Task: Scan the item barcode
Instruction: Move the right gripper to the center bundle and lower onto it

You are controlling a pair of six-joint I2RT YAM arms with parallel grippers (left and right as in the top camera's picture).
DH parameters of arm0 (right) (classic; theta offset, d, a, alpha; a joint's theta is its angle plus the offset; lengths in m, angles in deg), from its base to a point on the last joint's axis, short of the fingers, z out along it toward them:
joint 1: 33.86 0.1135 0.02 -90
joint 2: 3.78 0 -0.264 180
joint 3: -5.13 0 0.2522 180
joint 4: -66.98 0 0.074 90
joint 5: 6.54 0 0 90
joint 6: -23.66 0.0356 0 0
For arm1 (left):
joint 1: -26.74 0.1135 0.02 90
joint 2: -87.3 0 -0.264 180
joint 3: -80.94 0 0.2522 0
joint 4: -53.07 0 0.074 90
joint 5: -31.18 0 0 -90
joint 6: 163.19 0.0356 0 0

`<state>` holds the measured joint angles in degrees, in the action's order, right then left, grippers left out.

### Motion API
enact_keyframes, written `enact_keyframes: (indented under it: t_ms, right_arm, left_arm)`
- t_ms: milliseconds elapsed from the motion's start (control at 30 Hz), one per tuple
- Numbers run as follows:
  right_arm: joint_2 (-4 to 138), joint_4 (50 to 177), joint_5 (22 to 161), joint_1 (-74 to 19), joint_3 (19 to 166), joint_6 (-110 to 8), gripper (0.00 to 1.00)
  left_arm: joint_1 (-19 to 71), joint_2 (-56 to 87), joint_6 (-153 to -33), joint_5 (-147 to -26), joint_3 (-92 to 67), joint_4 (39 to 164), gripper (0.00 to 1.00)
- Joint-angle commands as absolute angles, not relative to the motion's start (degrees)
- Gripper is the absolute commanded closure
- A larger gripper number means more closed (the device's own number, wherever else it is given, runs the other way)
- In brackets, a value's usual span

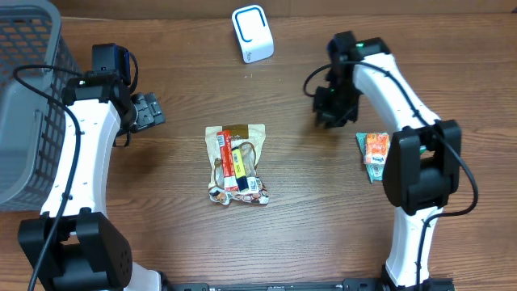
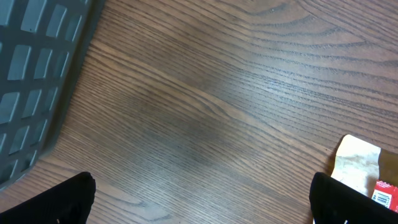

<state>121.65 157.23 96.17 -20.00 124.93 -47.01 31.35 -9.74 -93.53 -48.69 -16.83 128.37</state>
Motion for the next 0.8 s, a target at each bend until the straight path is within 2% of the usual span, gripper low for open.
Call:
enact_keyframes:
  t_ms: [0,467,767]
  right_arm:
    - [120.2,156.79,97.75,-16.39,124.97,-46.86,0.76]
    - [120.2,158.13,98.75,1.36,124.97,-46.4,0.76]
    - [120.2,157.95,98.56,7.72,124.97,-44.28,0.76]
  left_arm:
    - [31.21,-8.95,-92.46,-48.31,-17.61,128.29,0.0]
    - [31.21,-8.95,-92.46,-48.31,-17.61,128.29,0.0]
    - [31.21,-8.95,-92.46,-48.31,-17.61,128.29,0.0]
